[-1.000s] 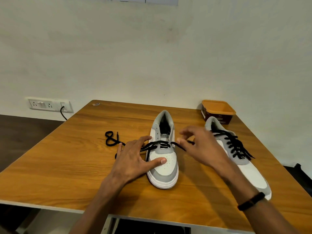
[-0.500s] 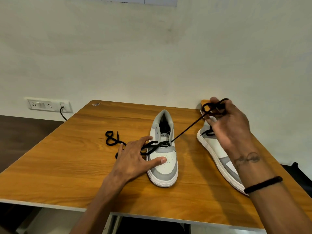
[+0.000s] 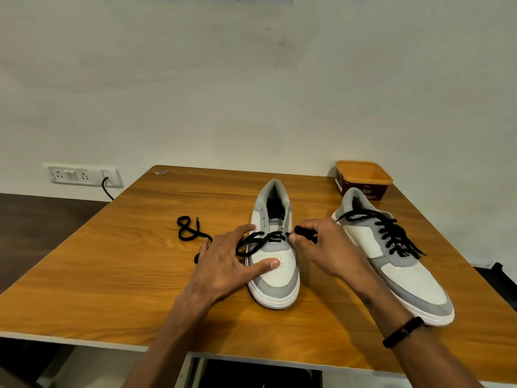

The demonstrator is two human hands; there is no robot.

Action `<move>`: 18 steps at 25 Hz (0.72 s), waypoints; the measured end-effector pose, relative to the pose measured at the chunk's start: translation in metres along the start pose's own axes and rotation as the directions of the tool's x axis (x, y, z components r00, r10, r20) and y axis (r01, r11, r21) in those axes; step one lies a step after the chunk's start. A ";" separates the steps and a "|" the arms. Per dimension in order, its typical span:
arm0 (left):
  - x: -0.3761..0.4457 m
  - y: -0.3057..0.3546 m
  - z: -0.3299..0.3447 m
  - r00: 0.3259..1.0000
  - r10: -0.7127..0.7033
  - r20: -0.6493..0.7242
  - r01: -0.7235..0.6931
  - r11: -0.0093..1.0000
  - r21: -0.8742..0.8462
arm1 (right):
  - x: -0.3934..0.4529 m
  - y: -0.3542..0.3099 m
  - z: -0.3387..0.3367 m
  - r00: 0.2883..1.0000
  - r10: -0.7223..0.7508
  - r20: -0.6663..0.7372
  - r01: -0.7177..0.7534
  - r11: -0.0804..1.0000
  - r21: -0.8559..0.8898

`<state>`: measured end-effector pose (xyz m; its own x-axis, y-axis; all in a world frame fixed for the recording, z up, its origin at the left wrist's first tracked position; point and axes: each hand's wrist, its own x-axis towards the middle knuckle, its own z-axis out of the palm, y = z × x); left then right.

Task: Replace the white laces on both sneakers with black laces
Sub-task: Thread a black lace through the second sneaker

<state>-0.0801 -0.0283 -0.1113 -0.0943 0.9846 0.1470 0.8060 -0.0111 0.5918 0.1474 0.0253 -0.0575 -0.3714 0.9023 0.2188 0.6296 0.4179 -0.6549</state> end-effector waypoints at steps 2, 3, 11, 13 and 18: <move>0.001 0.000 0.000 1.000 0.000 -0.001 0.000 1.000 0.000 | 0.002 -0.001 -0.003 0.998 -0.013 -0.055 0.010 0.999 -0.053; 0.001 0.000 0.000 1.000 -0.002 -0.001 0.002 1.000 0.004 | 0.004 0.000 -0.006 0.994 -0.016 -0.112 0.012 0.999 -0.038; 0.001 0.002 -0.001 1.000 -0.007 0.019 0.007 1.000 -0.020 | 0.007 0.006 -0.030 0.952 0.228 -0.204 -0.028 0.729 0.684; -0.001 0.000 0.000 1.000 0.025 -0.017 -0.026 0.999 -0.042 | 0.003 0.014 -0.016 0.983 0.107 -0.150 -0.058 0.954 0.294; -0.002 -0.004 0.007 0.941 0.148 -0.305 -0.194 0.973 -0.125 | 0.000 0.024 0.007 0.993 -0.115 -0.031 0.108 0.979 -0.170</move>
<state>-0.0787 -0.0288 -0.1196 -0.1477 0.8714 0.4679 0.7298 -0.2233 0.6462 0.1583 0.0345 -0.0782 -0.4199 0.8510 0.3154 0.6926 0.5251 -0.4946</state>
